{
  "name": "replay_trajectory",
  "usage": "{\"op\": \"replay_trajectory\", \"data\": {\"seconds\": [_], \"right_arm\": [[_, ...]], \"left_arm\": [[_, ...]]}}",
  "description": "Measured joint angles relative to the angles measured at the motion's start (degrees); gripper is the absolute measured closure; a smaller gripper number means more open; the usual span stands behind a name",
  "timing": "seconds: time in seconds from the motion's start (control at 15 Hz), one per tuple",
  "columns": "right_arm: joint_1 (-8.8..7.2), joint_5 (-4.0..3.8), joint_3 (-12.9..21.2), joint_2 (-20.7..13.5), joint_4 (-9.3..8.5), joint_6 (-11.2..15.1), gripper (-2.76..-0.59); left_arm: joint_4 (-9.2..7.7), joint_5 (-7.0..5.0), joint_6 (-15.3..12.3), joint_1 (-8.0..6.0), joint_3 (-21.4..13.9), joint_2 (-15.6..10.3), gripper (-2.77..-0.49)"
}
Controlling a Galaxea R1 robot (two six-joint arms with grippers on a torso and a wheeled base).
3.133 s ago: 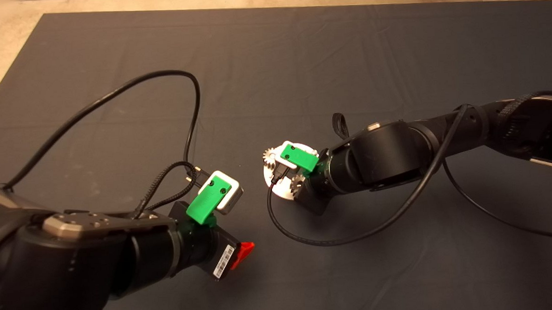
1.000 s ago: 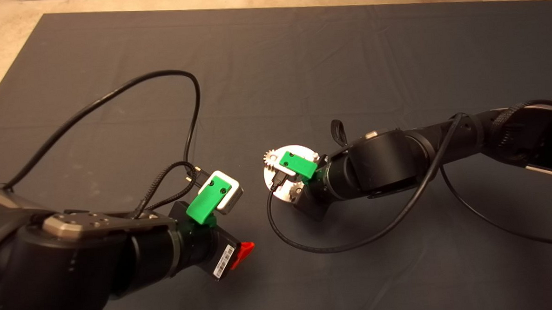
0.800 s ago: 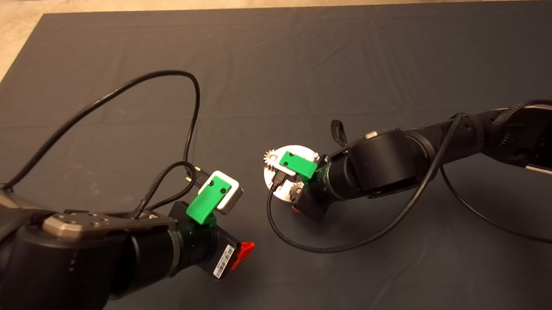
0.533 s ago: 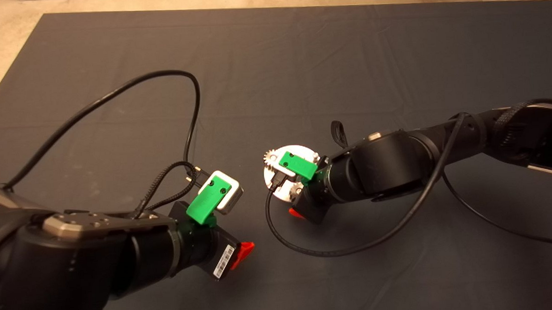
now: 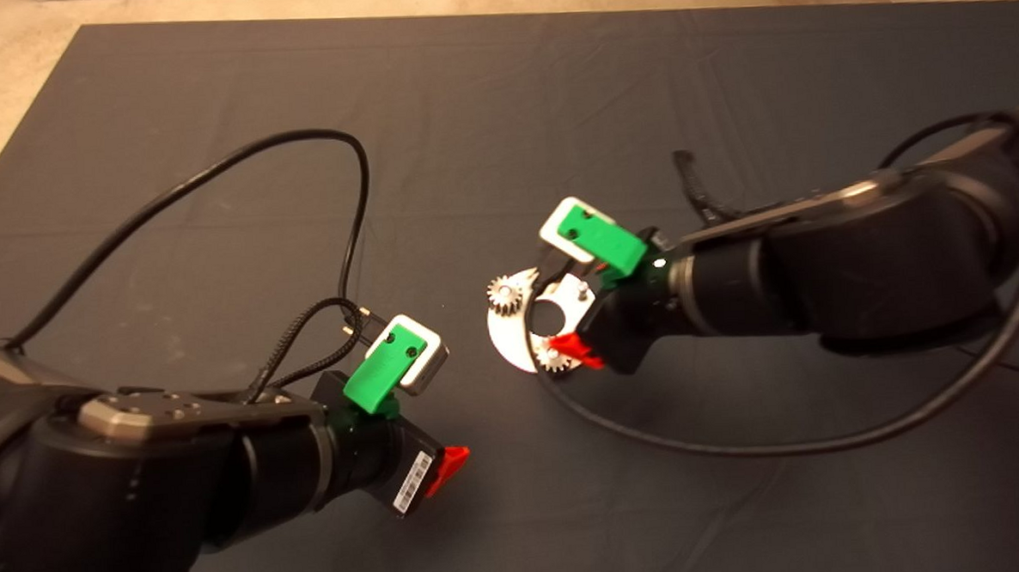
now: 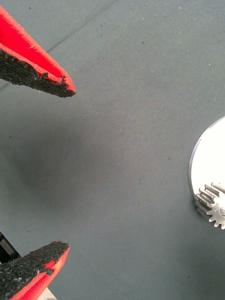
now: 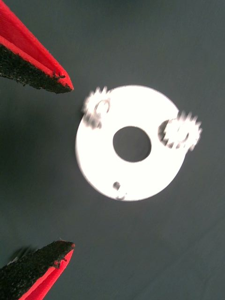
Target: Install three planetary gears onto the carrier pins
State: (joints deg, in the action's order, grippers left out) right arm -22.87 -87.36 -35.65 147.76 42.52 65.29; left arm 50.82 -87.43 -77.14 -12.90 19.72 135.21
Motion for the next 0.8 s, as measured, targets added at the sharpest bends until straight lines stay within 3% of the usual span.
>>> {"op": "replay_trajectory", "data": {"seconds": [0.2,0.4,0.6,0.8], "right_arm": [[-0.2,-0.82,3.3,-6.1,-0.2,0.2,-2.49],[-0.15,0.01,7.7,-9.4,-0.41,1.4,-2.63],[-0.15,-0.38,8.1,-13.4,-0.42,2.2,-2.63],[-0.13,-0.23,8.6,-16.6,-0.44,2.3,-2.63]], "left_arm": [[0.0,0.01,0.0,0.0,0.0,0.0,-2.22],[0.0,-0.02,0.0,0.0,0.0,0.0,-2.22],[0.0,0.0,0.0,0.0,0.0,0.0,-2.22],[0.0,-0.05,-0.1,0.0,0.0,0.0,-2.22]]}}
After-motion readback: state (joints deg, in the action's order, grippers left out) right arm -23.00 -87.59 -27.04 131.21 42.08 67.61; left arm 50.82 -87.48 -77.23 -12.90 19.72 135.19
